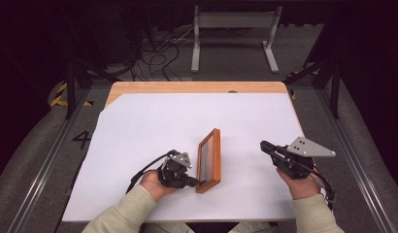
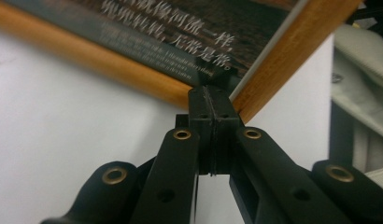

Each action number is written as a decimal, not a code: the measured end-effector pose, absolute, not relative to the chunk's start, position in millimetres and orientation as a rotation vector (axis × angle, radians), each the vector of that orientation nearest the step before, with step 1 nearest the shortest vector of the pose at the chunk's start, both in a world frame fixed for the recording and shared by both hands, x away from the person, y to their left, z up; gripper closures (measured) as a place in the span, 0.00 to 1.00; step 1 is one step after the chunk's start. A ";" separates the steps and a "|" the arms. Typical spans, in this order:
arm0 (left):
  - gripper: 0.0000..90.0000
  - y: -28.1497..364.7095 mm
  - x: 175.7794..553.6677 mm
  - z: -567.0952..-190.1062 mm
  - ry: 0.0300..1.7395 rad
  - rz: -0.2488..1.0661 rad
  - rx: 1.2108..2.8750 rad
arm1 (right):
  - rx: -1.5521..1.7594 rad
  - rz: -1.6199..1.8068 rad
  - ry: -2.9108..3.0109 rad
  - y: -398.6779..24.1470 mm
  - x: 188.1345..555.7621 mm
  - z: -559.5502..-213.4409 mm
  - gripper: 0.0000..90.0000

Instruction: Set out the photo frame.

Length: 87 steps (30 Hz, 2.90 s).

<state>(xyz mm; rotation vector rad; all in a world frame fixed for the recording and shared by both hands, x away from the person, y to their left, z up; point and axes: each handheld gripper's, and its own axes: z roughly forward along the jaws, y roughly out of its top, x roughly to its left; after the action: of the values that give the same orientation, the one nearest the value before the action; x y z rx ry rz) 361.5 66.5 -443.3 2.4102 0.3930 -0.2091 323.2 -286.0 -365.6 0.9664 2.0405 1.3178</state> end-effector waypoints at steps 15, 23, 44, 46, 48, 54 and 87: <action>0.89 71.2 358.4 -434.3 0.398 -0.159 2.328 | 1.126 1.395 2.159 -264.5 329.6 -354.9 0.76; 0.73 108.4 371.4 -417.8 0.540 -0.111 2.167 | 1.216 1.398 2.275 -228.9 341.2 -340.9 0.64; 0.60 164.6 386.5 -414.6 0.769 0.076 2.099 | 1.414 1.131 2.525 -154.1 385.7 -359.7 0.52; 0.60 164.2 386.7 -414.8 0.768 0.077 2.101 | 1.432 1.109 2.540 -151.2 387.4 -362.6 0.52; 0.59 164.1 386.7 -414.8 0.765 0.084 2.107 | 1.445 1.087 2.553 -148.4 388.8 -364.4 0.54; 0.59 165.5 387.0 -415.1 0.776 0.084 2.105 | 1.475 0.978 2.608 -135.6 394.1 -370.3 0.60; 0.59 164.5 387.1 -418.7 0.780 0.066 2.124 | 1.164 0.698 2.741 -132.8 403.9 -327.2 0.78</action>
<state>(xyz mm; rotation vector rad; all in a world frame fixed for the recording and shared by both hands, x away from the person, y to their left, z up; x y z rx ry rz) 387.1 164.5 -418.7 2.1239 0.7796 0.0664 403.9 -132.8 -327.2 1.1645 2.7409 0.6977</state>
